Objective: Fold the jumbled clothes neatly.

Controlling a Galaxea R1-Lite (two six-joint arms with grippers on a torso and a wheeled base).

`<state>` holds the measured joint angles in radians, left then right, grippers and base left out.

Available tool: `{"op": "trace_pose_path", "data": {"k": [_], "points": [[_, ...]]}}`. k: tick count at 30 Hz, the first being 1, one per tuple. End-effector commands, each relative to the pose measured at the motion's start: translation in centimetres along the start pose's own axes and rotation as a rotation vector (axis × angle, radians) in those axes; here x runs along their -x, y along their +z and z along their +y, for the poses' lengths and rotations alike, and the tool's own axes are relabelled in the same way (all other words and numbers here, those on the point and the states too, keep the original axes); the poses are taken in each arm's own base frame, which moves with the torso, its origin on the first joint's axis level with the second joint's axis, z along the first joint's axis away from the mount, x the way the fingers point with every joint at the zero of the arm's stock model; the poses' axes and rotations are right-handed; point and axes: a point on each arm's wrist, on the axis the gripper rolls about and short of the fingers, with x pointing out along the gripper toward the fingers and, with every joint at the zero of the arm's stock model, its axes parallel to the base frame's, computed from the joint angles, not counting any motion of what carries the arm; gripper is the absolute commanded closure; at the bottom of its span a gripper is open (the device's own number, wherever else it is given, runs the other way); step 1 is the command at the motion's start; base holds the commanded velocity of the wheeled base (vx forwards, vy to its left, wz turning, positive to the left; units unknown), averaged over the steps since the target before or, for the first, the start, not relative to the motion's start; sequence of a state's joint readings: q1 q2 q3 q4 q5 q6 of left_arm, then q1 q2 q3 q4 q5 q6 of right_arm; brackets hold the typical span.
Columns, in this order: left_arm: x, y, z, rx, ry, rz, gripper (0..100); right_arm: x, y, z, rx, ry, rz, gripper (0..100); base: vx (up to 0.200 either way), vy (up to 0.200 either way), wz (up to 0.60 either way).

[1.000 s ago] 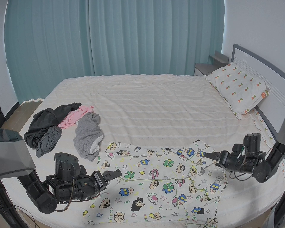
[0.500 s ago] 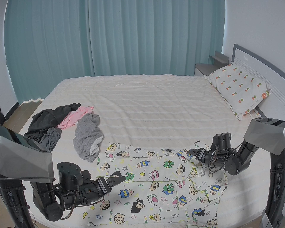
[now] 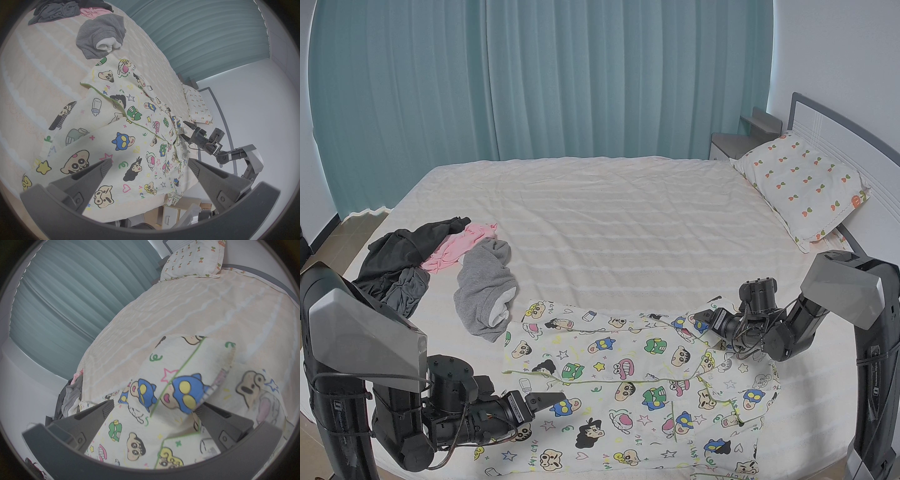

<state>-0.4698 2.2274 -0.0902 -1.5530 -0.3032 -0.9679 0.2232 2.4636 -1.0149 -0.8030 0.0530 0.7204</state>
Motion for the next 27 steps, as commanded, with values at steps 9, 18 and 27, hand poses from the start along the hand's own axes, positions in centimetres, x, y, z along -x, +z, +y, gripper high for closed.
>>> {"op": "trace_pose_path", "data": {"k": [9, 18, 27], "points": [[-0.1, 0.0, 0.0, -0.005, -0.006, -0.008, 0, -1.4, 4.5, 3.3, -0.032, 0.133, -0.157, 0, 0.000, 0.000, 0.00], [-0.2, 0.0, 0.0, -0.007, -0.004, -0.007, 0, -3.5, 8.9, 5.7, -0.076, 0.258, -0.356, 0, 0.000, 0.000, 0.00], [-0.2, -0.1, 0.0, -0.009, -0.003, -0.005, 0, -6.7, 9.2, 4.2, 0.022, 0.182, -0.431, 0, 0.000, 0.000, 0.00]]}}
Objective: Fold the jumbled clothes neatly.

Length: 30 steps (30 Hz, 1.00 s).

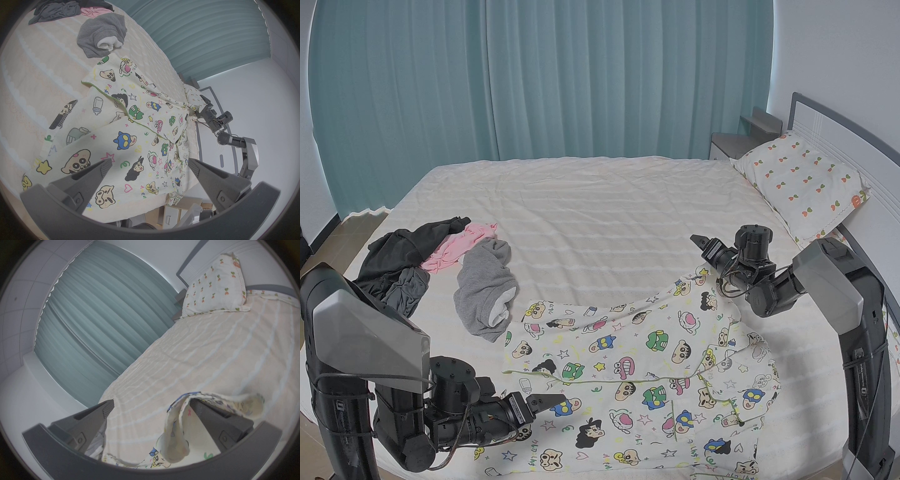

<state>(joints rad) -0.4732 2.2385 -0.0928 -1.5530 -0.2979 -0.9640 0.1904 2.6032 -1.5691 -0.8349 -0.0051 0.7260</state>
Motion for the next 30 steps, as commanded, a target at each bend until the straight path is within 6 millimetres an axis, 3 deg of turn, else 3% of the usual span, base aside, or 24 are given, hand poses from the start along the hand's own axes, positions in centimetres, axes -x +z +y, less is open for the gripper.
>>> {"op": "trace_pose_path", "data": {"k": [1, 6, 19, 25, 30], "points": [[0.0, 0.1, -0.1, -0.005, -0.011, -0.007, 0, -1.9, -1.0, -1.8, 0.055, -0.044, -0.049, 0, 0.000, 0.000, 0.00], [0.0, 0.0, -0.1, -0.006, -0.011, -0.008, 0, -2.5, 0.5, -0.6, 0.072, -0.012, -0.122, 0, 0.000, 0.000, 0.00], [0.0, 0.0, -0.1, -0.006, -0.010, -0.007, 0, -2.5, -0.2, -1.1, 0.102, -0.064, -0.064, 0, 0.000, 0.000, 0.00], [0.0, 0.0, -0.1, -0.007, -0.010, -0.006, 0, -1.7, 1.1, -4.5, 0.122, -0.160, -0.022, 0, 0.000, 0.000, 0.00], [0.0, 0.0, -0.1, -0.007, -0.010, -0.006, 0, -1.2, 0.7, -6.6, 0.131, -0.214, 0.061, 0, 0.000, 0.000, 0.00]]}}
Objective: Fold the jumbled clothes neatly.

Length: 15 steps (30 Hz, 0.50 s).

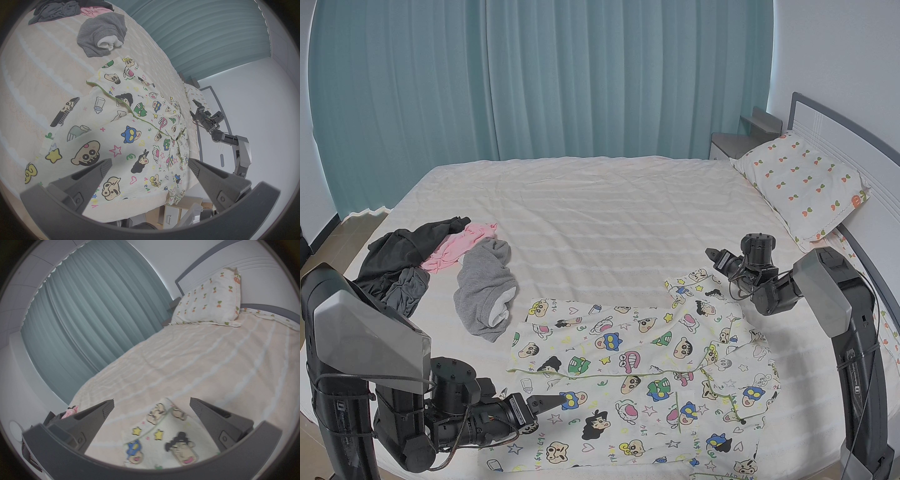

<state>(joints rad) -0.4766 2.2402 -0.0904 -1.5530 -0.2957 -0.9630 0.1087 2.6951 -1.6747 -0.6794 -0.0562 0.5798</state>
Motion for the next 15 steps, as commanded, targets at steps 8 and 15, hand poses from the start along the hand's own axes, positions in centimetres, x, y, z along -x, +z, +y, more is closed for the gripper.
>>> {"op": "trace_pose_path", "data": {"k": [8, 15], "points": [[0.0, 0.1, -0.1, -0.005, -0.014, -0.009, 0, 0.0, -1.9, -3.4, 0.061, -0.043, 0.133, 0, 0.000, 0.000, 0.00], [0.0, 0.1, -0.1, -0.004, -0.012, -0.008, 0, -0.4, -3.8, -3.8, 0.126, -0.054, 0.188, 0, 0.000, 0.000, 0.00]]}}
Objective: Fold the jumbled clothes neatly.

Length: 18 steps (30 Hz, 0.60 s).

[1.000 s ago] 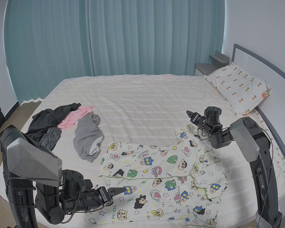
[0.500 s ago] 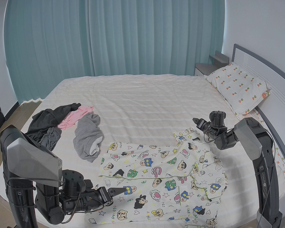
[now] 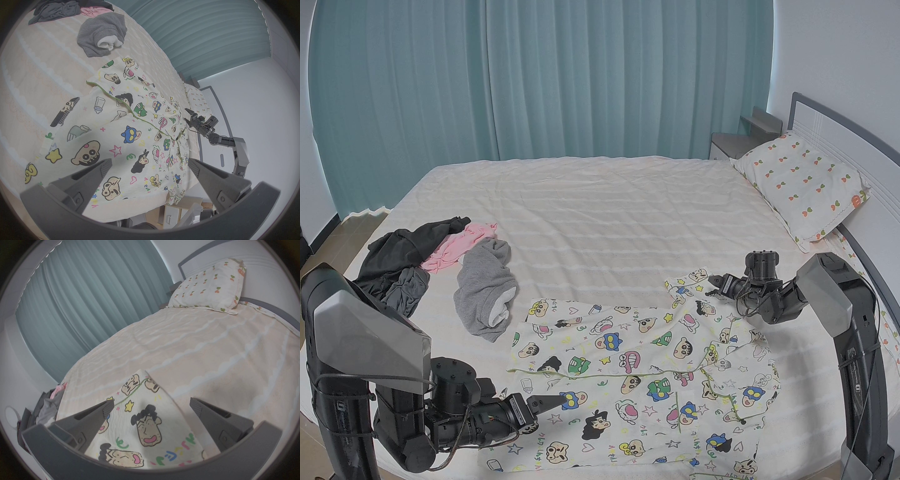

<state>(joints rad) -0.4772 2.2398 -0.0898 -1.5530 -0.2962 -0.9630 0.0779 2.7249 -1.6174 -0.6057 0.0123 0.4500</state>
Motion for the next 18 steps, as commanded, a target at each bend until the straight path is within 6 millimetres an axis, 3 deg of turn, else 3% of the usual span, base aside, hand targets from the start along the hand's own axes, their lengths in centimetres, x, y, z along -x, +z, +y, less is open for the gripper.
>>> {"op": "trace_pose_path", "data": {"k": [1, 7, 8, 18], "points": [[0.0, 0.1, -0.1, -0.004, -0.012, -0.009, 0, -0.7, -1.5, -0.4, 0.011, -0.007, 0.032, 0, 0.000, 0.000, 0.00], [0.0, 0.1, -0.1, -0.004, -0.012, -0.009, 0, -1.2, -2.1, -0.6, 0.021, -0.008, 0.037, 0, 0.000, 0.000, 0.00], [0.0, 0.1, -0.1, -0.004, -0.012, -0.009, 0, -1.2, -1.9, -0.6, 0.020, -0.006, 0.029, 100, 0.000, 0.000, 0.00], [0.0, 0.1, -0.1, -0.006, -0.012, -0.009, 0, -1.3, -0.7, -0.9, 0.003, -0.004, -0.014, 100, 0.000, 0.000, 0.00]]}}
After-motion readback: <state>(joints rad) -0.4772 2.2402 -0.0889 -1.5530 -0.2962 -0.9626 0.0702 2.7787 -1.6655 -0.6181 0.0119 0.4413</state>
